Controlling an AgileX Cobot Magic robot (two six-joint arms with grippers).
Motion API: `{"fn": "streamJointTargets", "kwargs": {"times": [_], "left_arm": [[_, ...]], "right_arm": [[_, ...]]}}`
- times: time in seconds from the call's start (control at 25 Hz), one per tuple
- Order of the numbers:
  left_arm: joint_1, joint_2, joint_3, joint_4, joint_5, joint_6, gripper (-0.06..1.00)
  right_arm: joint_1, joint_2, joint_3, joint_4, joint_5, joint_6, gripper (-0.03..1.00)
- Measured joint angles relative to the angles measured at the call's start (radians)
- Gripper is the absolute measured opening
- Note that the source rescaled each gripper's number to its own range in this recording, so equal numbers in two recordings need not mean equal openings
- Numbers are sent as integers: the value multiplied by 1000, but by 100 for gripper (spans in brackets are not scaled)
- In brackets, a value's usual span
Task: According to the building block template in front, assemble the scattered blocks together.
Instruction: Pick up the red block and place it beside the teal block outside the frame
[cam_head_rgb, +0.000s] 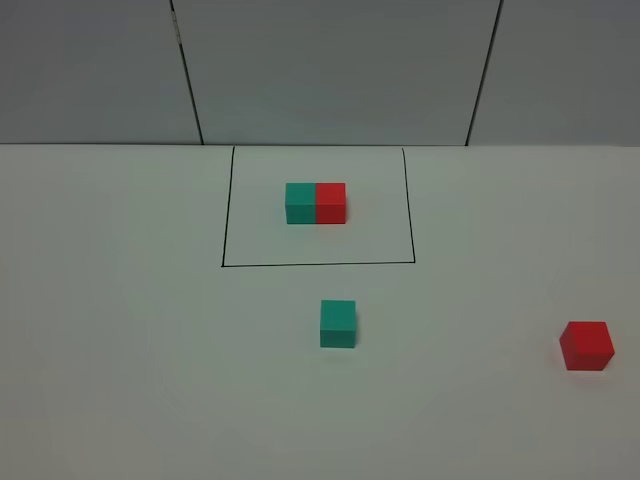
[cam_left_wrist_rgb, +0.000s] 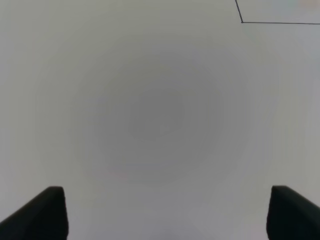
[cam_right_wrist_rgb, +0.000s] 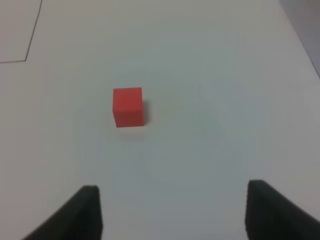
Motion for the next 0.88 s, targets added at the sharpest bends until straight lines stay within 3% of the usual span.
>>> {"fn": "streamJointTargets", "kwargs": {"times": [0.88], "left_arm": [[0, 0, 0, -1, 0, 0, 86]], "right_arm": [[0, 0, 0, 0, 0, 0, 57]]}}
